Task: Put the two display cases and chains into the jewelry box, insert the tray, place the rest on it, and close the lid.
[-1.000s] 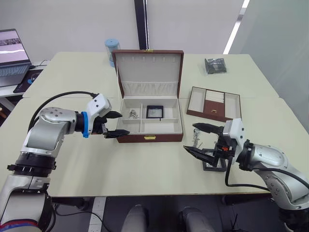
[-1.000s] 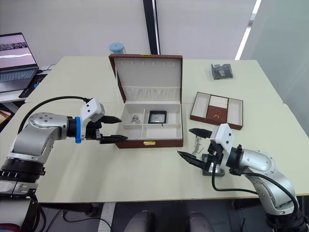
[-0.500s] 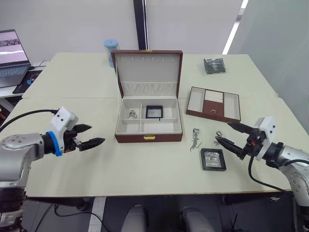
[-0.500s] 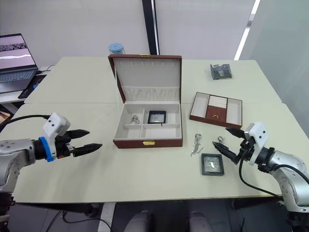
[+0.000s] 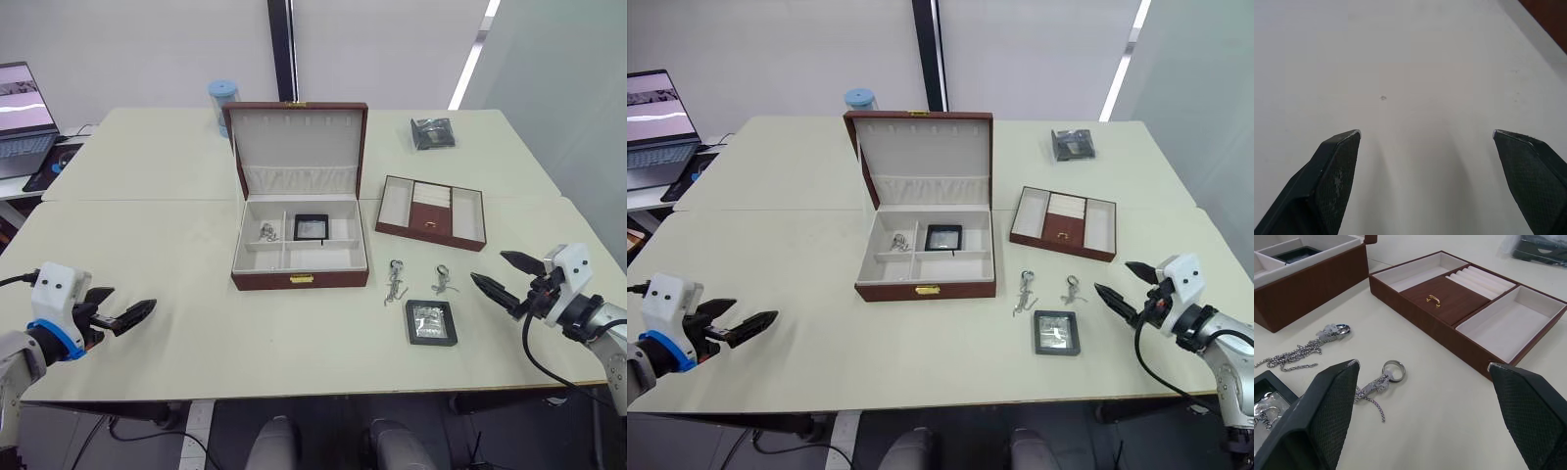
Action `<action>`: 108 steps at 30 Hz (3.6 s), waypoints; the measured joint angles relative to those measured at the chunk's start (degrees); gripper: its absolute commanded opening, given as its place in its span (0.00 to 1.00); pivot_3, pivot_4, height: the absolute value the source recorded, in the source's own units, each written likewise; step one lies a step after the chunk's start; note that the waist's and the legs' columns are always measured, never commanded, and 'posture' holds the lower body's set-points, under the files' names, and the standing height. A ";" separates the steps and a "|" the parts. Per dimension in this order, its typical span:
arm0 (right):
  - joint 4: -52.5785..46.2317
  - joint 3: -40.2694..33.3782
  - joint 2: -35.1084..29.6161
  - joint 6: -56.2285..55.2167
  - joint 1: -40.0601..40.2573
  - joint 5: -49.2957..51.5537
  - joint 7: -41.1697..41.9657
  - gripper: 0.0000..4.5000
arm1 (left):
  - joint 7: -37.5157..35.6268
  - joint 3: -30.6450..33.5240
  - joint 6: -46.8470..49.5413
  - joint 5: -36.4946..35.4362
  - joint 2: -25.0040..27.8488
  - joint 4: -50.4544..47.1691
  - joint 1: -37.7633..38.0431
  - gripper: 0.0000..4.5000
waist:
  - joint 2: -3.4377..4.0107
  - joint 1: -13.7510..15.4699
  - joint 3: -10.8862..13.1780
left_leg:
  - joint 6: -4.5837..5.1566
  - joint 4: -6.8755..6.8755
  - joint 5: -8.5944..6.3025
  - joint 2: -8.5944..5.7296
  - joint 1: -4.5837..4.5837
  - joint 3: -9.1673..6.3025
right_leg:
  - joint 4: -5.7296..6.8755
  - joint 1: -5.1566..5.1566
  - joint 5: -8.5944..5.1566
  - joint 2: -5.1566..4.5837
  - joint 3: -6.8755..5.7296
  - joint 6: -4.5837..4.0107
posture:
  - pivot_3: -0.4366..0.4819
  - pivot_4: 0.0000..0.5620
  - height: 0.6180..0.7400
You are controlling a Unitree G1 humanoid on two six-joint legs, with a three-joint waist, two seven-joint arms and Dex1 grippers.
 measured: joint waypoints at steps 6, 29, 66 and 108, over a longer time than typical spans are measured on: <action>1.20 0.00 -0.03 -1.12 -0.39 -1.27 -0.11 1.00 | 1.18 0.55 -0.22 -0.19 0.00 -0.01 0.42 1.00 | 0.01 0.00 0.00 | 0.00 -0.01 0.00 -0.01 0.00 0.01 | 0.00 0.00 0.00 -0.01 0.00 0.00 | 0.48 0.27 1.00; -2.69 1.61 -5.44 1.16 -0.43 1.72 10.34 1.00 | -10.23 -6.67 -6.73 -1.31 1.85 -5.89 -0.95 1.00 | 0.04 0.00 -0.01 | 0.00 -0.01 0.00 -0.01 0.02 0.06 | -0.01 0.02 0.01 -0.01 0.03 -0.01 | 0.48 0.27 1.00; -16.17 21.56 -12.44 0.39 1.38 -8.48 20.98 0.87 | -27.15 -26.53 -35.60 -2.53 -5.66 -16.59 2.67 1.00 | 0.07 0.03 -0.02 | 0.00 0.02 0.00 -0.01 0.15 0.01 | -0.04 0.16 0.01 0.09 0.02 -0.01 | 0.48 0.27 1.00; -13.85 21.69 -10.28 16.49 -21.54 3.16 22.99 0.00 | -12.73 -23.19 -27.22 -4.54 -9.06 -20.98 4.68 1.00 | 0.14 -0.31 0.03 | 0.01 0.00 -0.01 0.02 0.43 -0.02 | -0.08 0.47 0.01 0.07 0.02 -0.02 | 0.48 0.27 1.00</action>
